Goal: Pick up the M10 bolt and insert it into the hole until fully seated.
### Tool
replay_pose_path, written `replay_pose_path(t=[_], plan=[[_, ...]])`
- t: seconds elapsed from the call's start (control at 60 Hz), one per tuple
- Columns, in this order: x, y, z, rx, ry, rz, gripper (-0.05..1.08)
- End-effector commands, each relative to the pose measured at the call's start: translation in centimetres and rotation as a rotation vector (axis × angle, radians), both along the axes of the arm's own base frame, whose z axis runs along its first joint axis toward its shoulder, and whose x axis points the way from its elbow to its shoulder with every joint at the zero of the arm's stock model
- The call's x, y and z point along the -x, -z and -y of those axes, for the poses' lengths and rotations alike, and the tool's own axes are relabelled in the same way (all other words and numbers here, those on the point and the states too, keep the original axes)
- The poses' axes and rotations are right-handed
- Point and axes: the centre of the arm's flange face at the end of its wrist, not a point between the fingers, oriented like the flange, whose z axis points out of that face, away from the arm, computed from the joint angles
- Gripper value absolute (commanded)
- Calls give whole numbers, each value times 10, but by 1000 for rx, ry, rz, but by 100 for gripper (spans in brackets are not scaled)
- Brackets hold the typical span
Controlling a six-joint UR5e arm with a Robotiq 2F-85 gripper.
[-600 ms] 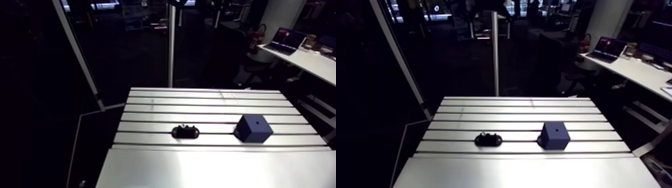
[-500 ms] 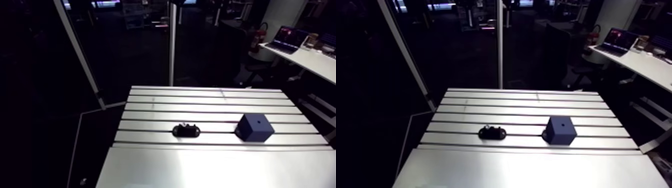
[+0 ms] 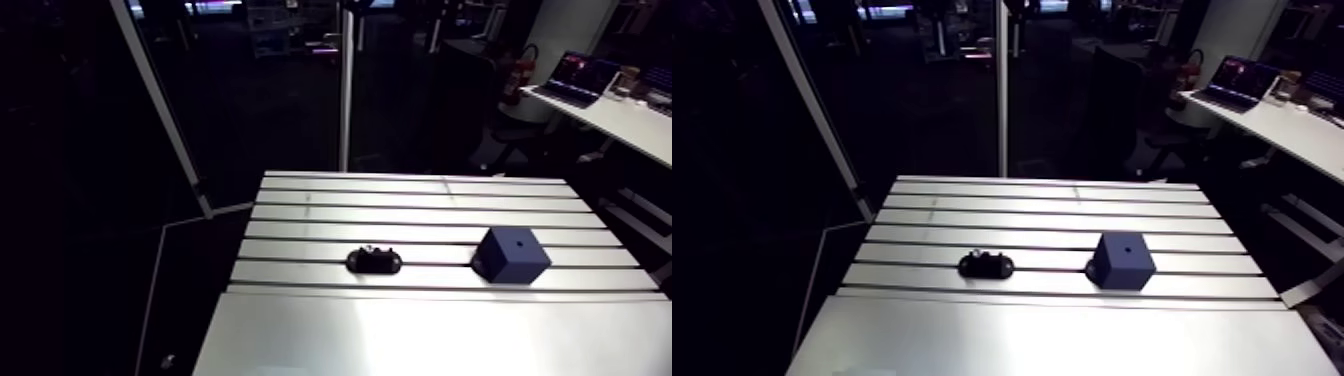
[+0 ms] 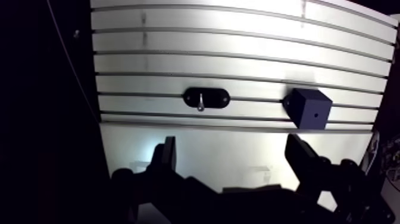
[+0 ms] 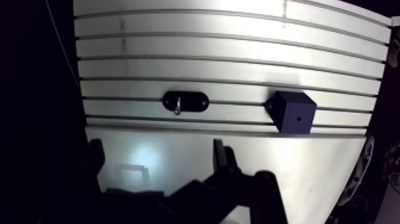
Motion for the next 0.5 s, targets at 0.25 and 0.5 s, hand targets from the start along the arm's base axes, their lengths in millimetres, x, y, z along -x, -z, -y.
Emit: replay_pose_path(t=[0.25,0.5], plan=[[-23,19,6,4,-50,-45,1],[-44,44,5,0,-51,4,1]])
